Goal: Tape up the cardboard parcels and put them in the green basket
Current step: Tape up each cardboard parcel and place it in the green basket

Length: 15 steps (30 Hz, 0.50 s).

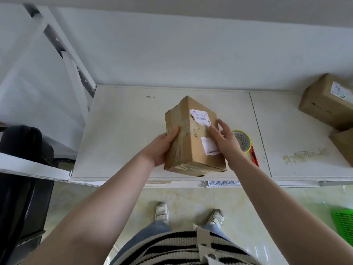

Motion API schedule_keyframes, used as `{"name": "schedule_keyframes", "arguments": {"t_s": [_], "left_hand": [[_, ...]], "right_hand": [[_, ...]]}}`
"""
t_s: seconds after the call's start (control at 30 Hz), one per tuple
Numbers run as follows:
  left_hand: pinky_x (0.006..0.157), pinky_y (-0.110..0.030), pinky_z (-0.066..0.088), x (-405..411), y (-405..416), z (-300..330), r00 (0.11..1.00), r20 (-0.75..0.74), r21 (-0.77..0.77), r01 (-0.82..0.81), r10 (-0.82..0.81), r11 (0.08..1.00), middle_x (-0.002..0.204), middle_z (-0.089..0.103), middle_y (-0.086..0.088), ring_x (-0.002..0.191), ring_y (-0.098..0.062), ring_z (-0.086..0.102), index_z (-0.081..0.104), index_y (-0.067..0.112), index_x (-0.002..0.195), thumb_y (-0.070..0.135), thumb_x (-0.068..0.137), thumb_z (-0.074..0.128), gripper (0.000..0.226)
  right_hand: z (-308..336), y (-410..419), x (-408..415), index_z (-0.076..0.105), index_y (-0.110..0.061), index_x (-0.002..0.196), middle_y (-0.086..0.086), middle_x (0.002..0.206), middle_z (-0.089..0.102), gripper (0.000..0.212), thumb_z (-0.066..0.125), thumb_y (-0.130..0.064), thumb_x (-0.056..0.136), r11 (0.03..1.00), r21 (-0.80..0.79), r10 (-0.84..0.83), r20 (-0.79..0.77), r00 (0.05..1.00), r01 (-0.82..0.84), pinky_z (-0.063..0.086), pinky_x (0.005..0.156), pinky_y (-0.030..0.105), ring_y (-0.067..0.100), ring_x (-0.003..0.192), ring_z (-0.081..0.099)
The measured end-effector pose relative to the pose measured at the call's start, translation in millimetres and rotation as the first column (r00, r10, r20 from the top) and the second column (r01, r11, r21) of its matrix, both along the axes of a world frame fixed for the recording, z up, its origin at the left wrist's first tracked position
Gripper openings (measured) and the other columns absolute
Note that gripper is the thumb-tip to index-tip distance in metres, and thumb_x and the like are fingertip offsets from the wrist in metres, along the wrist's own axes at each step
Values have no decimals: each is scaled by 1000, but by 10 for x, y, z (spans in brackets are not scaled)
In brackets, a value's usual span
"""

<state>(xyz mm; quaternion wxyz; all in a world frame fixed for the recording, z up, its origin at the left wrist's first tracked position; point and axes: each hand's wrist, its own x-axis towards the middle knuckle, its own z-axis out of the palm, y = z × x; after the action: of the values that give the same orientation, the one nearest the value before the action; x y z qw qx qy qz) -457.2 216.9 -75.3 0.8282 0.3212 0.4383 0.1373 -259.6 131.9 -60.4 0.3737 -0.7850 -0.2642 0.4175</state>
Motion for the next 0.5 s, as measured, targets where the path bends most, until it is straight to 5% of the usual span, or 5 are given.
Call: {"name": "schedule_keyframes", "arguments": {"t_s": [0.1,0.17,0.27,0.4,0.5], "left_hand": [[80,-34,57,-7,-58,-128,993,-114,99,25,-13,995,113,72,-7,106,-25,68,63,11,122,51,93,54,50],[88,-28,52,-4,-45,-189,972,-222,289,-12,79,957,125,67,-7,115,-22,63,63,16,124,41,99,52,37],[111,-30,33,-25,46,-221,876,-430,504,30,221,863,151,43,-7,138,-21,42,43,12,146,29,104,45,46],[120,-36,12,231,2,-103,738,-635,651,352,228,672,165,-1,-7,151,-24,10,8,13,157,43,105,29,64],[120,-48,-3,424,-134,-91,507,-797,603,638,327,479,160,-22,-16,150,-33,-12,-13,18,155,69,93,25,88]], "right_hand": [[-70,-13,-29,19,-29,154,4,146,47,85,64,-55,86,998,-68,6,-79,997,-12,43,105,41,23,125,52],[-115,18,-93,22,-28,153,2,138,54,87,70,-50,83,999,-39,4,-4,1000,-5,46,103,42,21,120,56],[-178,95,-231,19,-33,153,-6,135,55,91,73,-49,80,1000,13,23,95,995,-24,47,96,33,16,117,57],[-320,199,-423,12,-22,155,4,141,50,97,68,-55,83,997,-42,64,73,995,-61,41,96,28,24,125,52],[-382,245,-430,41,-12,140,7,127,61,64,58,-50,91,999,-33,39,74,997,-36,46,99,39,28,119,57]]}}
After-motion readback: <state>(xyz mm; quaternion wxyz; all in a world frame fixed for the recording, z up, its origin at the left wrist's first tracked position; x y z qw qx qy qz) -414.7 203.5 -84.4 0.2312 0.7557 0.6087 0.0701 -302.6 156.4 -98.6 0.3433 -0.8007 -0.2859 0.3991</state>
